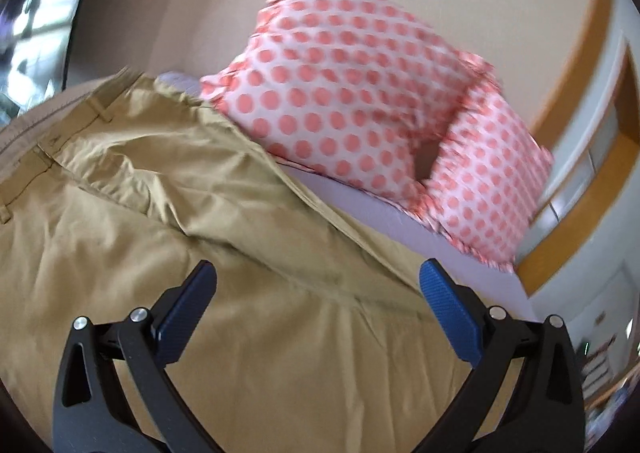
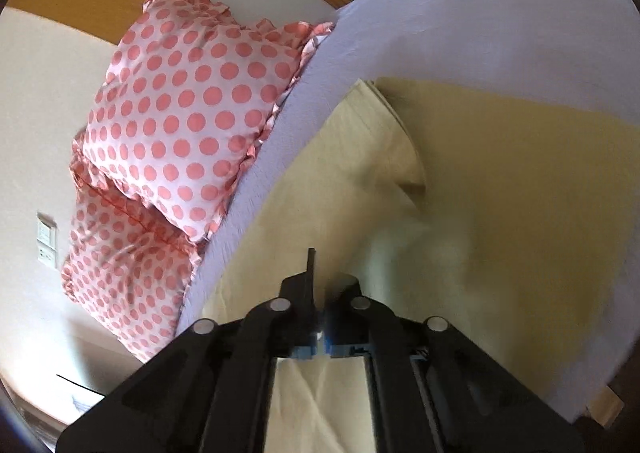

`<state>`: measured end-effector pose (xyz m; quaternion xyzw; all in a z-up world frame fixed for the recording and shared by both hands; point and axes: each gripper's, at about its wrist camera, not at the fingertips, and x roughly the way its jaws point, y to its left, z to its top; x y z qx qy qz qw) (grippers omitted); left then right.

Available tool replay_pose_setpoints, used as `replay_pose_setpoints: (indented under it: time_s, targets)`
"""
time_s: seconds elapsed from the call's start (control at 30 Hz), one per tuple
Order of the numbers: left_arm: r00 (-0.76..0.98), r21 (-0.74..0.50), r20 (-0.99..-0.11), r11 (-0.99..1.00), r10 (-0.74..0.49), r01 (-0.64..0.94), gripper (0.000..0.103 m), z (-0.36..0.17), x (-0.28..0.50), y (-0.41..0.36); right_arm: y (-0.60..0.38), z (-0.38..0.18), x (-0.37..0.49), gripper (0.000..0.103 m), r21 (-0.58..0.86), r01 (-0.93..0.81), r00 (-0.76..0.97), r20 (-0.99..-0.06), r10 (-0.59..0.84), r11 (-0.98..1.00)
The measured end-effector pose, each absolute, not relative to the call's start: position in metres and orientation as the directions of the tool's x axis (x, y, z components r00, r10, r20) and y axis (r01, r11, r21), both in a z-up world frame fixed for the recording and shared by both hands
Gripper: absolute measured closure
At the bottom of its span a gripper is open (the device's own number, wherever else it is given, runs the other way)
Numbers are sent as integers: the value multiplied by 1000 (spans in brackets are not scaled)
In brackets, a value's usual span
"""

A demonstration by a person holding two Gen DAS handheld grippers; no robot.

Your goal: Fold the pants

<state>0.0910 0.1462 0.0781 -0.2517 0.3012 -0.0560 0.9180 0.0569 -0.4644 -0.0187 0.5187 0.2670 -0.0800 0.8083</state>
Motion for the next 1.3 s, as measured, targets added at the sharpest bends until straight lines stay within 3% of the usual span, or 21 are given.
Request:
replay_pose_setpoints:
  time_s: [0.1,0.27,0.37,0.43,0.47,0.5,0.53,0.67,0.83,0.97,1.13,1.2,1.23,1.27,1.3]
  targets:
    - [785,-530,-577,834,-225,-150,3,77,134,170,-479,-10,41,102,842,322,908,-404,109,433]
    - [718,-453,-685,843,-121,-290,15,65,210,196,-483,-5,39,102,847,292,922,-374,106,444]
    - [692,-446,-716,821,-88,-357,17,55,248,209,-483,-2,39,102,843,278,927,-362,102,461]
    - [672,-411,-738,830,-59,-378,25,50,268,212,-482,0,40,102,838,273,928,-358,100,473]
    - [651,-393,-757,838,-61,-379,44,43,280,215,-483,0,41,102,837,272,928,-358,100,475]
    - [631,-391,-772,841,-79,-373,82,37,288,218,-483,0,42,102,837,271,928,-358,100,475]
    - [616,-416,-778,835,-121,-361,98,30,292,222,-483,0,43,102,840,269,929,-355,103,471]
    - [687,-420,-720,850,-99,-318,101,47,239,222,-485,6,39,102,844,257,935,-340,100,470]
    - [807,-417,-586,880,-71,-226,100,81,90,216,-502,10,11,102,847,275,941,-334,54,456]
    - [797,-437,-602,858,-55,-271,99,50,-12,213,-512,-3,-9,102,832,330,925,-380,25,446]
    - [776,-509,-622,806,-103,-302,97,17,-47,218,-513,-19,-14,101,790,412,882,-472,21,454]
    - [781,-504,-617,810,-95,-299,93,15,-50,215,-512,-15,-18,90,762,435,866,-500,8,480]
    - [786,-499,-611,815,-90,-295,93,13,-47,210,-512,-10,-23,63,744,452,859,-512,-13,492]
    - [791,-496,-606,819,-89,-288,89,13,-51,209,-512,-7,-29,30,734,462,858,-513,-40,498]
    - [797,-497,-598,822,-91,-280,83,13,-55,208,-513,-4,-36,23,724,470,860,-504,-79,505]
